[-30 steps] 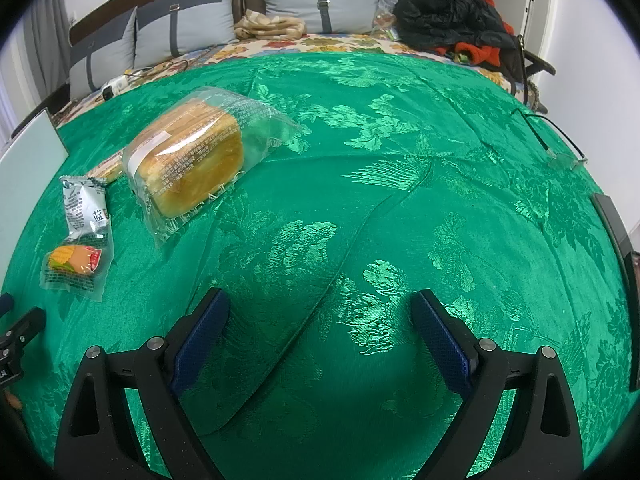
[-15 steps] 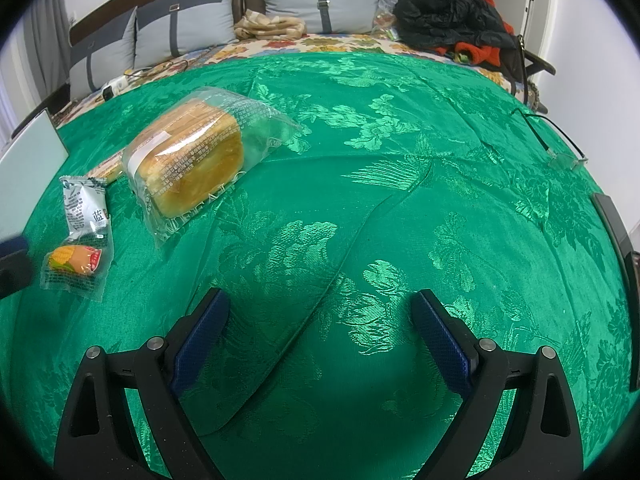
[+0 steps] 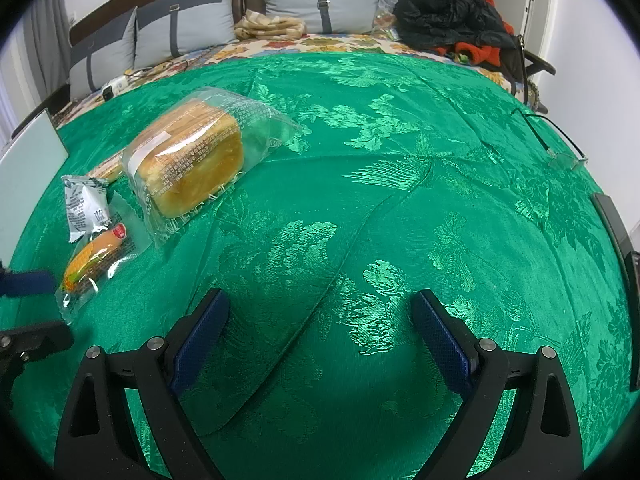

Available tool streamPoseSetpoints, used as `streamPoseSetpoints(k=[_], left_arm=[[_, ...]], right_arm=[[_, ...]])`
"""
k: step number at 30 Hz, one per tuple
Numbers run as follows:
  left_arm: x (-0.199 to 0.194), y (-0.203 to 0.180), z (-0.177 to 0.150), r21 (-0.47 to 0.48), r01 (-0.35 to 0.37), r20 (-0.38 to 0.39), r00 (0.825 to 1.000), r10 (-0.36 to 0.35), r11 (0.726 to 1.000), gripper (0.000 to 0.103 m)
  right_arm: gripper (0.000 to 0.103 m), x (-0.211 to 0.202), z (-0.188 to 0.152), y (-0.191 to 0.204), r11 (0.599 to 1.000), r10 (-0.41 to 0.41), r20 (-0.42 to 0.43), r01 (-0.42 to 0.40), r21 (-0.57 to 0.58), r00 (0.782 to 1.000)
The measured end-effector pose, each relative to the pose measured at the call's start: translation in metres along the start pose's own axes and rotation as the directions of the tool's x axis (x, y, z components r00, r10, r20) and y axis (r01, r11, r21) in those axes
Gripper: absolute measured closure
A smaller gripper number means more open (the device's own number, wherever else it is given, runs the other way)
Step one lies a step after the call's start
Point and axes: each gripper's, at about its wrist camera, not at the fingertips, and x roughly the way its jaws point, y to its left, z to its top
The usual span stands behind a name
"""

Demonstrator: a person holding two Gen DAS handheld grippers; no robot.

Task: Organize snacks
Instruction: 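Move the left gripper onto the orange wrapped cake and close on it, then lift the orange wrapped cake off the cloth with the left gripper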

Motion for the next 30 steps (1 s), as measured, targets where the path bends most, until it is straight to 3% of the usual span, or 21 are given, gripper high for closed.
streamPoseSetpoints(k=[4,6,8,9,11,16,19,22,25,29,30], left_arm=[[0.015,-0.01,0.02,0.041,-0.065,0.017,0.998,0.064,0.997,0.035],[0.026,-0.008,0.027,0.048,-0.095,-0.008,0.995,0.095,0.994,0.043],[0.027,-0.009,0.026,0.059,-0.129,-0.004,0.992,0.129,0.99,0.06],[0.024,-0.01,0.024,0.067,-0.115,0.016,0.993,0.114,0.991,0.068],[0.018,-0.014,0.018,0.074,-0.099,0.024,0.995,0.098,0.992,0.072],[-0.014,-0.016,-0.015,0.023,-0.063,0.077,0.995,0.062,0.998,0.075],[-0.038,-0.005,-0.031,-0.072,-0.021,0.118,0.993,0.03,0.997,0.077],[-0.046,0.003,-0.041,-0.141,-0.025,0.149,0.988,0.046,0.99,0.075],[-0.036,0.005,-0.044,-0.151,-0.001,0.126,0.992,0.021,0.989,0.068],[-0.019,-0.005,-0.042,-0.104,-0.004,0.074,0.997,0.012,0.995,0.045],[-0.013,-0.009,-0.04,-0.084,-0.011,0.059,0.998,0.016,0.996,0.044]], right_arm=[[0.007,0.0,0.0,0.0,1.0,0.0,0.0,0.0,0.0,1.0],[0.007,0.0,0.0,0.0,1.0,0.0,0.0,0.0,0.0,1.0],[0.007,0.0,0.0,0.0,1.0,0.0,0.0,0.0,0.0,1.0],[0.007,0.0,0.0,0.0,1.0,0.0,0.0,0.0,0.0,1.0],[0.007,0.0,0.0,0.0,1.0,0.0,0.0,0.0,0.0,1.0],[0.007,0.0,0.0,0.0,1.0,0.0,0.0,0.0,0.0,1.0],[0.007,0.0,0.0,0.0,1.0,0.0,0.0,0.0,0.0,1.0],[0.007,0.0,0.0,0.0,1.0,0.0,0.0,0.0,0.0,1.0],[0.008,0.0,0.0,0.0,1.0,0.0,0.0,0.0,0.0,1.0],[0.007,0.0,0.0,0.0,1.0,0.0,0.001,0.0,0.0,1.0],[0.007,0.0,0.0,0.0,1.0,0.0,0.001,0.0,0.0,1.0]])
